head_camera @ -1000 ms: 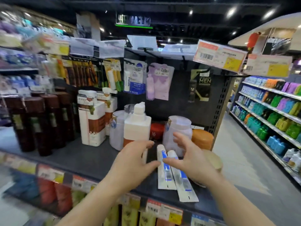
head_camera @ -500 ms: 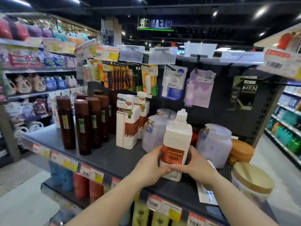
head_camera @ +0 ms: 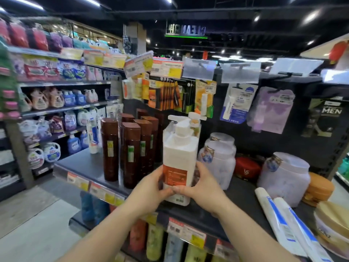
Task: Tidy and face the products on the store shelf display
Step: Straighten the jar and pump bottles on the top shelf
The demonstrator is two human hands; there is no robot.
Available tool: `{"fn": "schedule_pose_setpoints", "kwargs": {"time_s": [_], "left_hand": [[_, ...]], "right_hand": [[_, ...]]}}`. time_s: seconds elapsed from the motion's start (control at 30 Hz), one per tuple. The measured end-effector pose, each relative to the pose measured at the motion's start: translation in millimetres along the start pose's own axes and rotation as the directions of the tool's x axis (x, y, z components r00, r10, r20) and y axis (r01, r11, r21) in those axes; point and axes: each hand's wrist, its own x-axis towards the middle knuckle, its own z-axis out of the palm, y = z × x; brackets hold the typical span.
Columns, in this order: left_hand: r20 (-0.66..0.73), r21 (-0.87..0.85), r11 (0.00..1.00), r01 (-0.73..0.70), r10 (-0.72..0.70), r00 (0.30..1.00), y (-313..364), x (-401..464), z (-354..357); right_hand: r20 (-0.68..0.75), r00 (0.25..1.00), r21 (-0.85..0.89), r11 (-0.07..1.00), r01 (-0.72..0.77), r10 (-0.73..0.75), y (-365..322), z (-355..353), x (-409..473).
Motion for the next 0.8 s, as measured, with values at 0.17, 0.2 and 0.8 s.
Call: {"fn": "schedule_pose_setpoints", "kwargs": {"time_s": [0.17, 0.2, 0.8], "left_hand": [[0.042, 0.072, 0.997, 0.025, -0.028, 0.999, -23, 2, -26], [0.052, 0.088, 0.996, 0.031, -0.035, 0.998, -25, 3, -27], [0.015, -0.013, 0.993, 0.113, -0.113, 0.993, -22, -3, -25]], "right_hand": [[0.018, 0.999, 0.028, 0.999, -0.042, 0.041, 8, 35, 15], [0.012, 0.999, 0.045, 0.998, -0.05, 0.05, 9, 38, 16], [0.188, 0.972, 0.203, 0.963, -0.179, 0.141, 21, 17, 19]]}}
